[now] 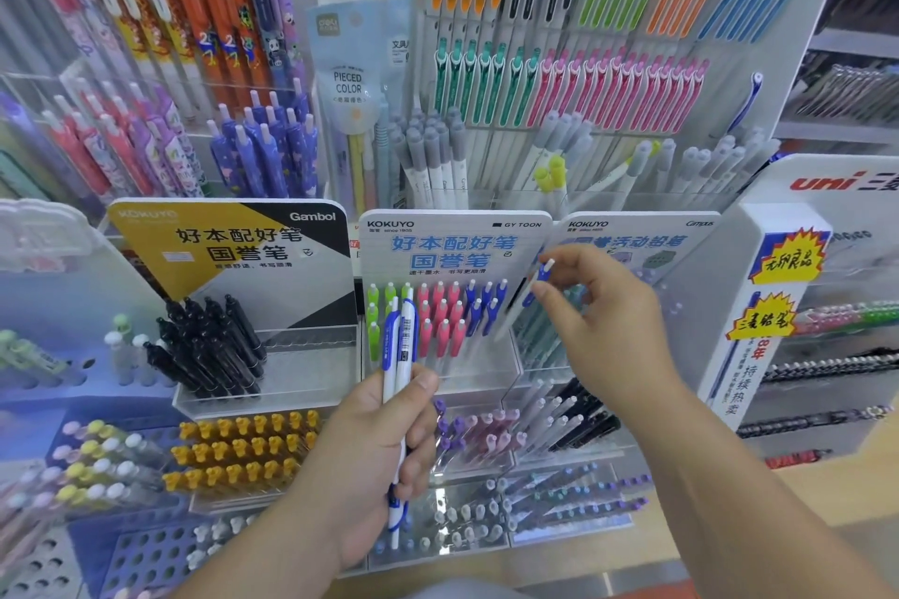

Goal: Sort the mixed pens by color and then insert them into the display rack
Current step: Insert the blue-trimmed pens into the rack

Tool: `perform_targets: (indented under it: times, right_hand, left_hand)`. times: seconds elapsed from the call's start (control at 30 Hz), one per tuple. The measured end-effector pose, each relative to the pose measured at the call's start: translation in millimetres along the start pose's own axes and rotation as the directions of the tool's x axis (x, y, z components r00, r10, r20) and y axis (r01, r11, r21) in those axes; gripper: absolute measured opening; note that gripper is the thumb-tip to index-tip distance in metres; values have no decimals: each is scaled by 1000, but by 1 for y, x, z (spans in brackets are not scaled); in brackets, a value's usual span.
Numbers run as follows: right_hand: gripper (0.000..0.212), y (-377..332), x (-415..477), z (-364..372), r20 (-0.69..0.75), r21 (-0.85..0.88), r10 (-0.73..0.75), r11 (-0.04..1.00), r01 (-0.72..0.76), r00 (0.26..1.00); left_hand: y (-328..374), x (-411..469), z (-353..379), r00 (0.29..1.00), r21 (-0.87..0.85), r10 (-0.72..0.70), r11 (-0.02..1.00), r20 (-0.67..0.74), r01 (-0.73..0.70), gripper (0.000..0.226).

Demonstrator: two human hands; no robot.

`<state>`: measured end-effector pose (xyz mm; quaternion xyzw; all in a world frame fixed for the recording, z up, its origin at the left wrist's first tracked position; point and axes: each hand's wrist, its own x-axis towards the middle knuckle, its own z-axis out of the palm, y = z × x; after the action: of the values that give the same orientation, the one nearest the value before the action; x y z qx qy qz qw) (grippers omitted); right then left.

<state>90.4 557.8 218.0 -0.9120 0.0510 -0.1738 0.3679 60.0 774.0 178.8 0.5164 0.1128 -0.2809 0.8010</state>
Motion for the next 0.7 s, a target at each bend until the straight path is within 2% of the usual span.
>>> perform_targets:
  times: [0.2,0.37,0.53,0.7]
  right_hand:
    - [23,12,0,19,17,-162,-110,981,112,994]
    - [26,21,0,31,42,-238,-108,964,115,993]
    - [25,23,-3,42,68,-347,-123,928,139,990]
    - [24,21,-4,44,82,-364,-111,922,134,990]
  left_hand:
    - [0,-2,0,1000,-3,11,1000,3,-11,27]
    - [1,-4,-3,1000,-77,-10,997,15,11,36]
    - [1,-5,-6,1000,-104,-10,994,29,13,34]
    - [0,-6,-8,998,-145,-24,989,57,32,34]
